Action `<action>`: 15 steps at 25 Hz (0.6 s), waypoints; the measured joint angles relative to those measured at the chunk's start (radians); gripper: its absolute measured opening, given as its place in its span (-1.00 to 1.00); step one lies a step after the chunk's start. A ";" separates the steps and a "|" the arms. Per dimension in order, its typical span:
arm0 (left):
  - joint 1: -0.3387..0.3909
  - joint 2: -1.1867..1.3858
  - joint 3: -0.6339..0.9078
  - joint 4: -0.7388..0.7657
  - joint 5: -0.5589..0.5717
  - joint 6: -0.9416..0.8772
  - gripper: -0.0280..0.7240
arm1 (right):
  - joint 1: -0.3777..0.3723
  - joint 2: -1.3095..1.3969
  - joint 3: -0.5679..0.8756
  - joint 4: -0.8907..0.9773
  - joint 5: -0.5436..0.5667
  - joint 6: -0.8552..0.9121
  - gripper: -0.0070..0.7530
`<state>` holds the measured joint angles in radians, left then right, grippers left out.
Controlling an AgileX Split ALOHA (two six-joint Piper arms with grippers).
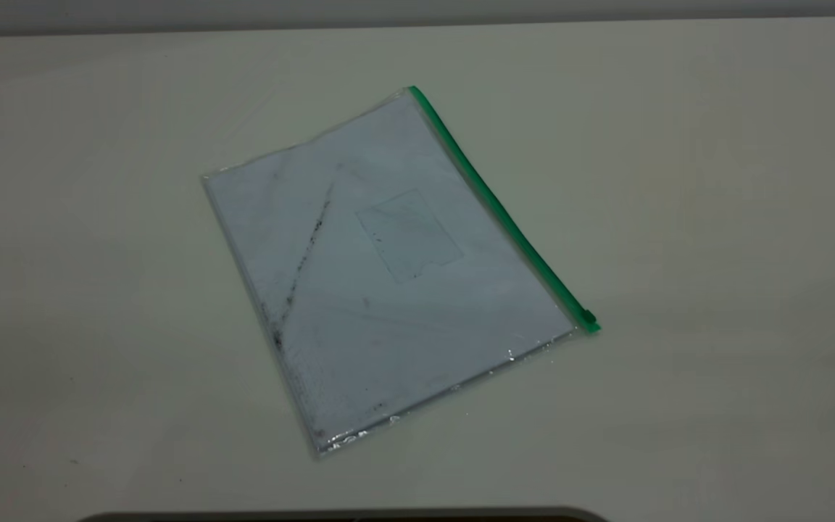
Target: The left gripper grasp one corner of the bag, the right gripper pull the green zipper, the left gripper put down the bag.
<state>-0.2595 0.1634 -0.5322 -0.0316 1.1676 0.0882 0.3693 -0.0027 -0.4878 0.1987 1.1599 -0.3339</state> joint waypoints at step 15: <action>0.000 -0.020 0.046 -0.004 -0.030 0.008 0.64 | 0.000 -0.013 0.003 -0.003 -0.010 0.005 0.56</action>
<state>-0.2595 0.1432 -0.4866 -0.0355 1.1372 0.0962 0.3693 -0.0159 -0.4846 0.1957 1.1501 -0.3288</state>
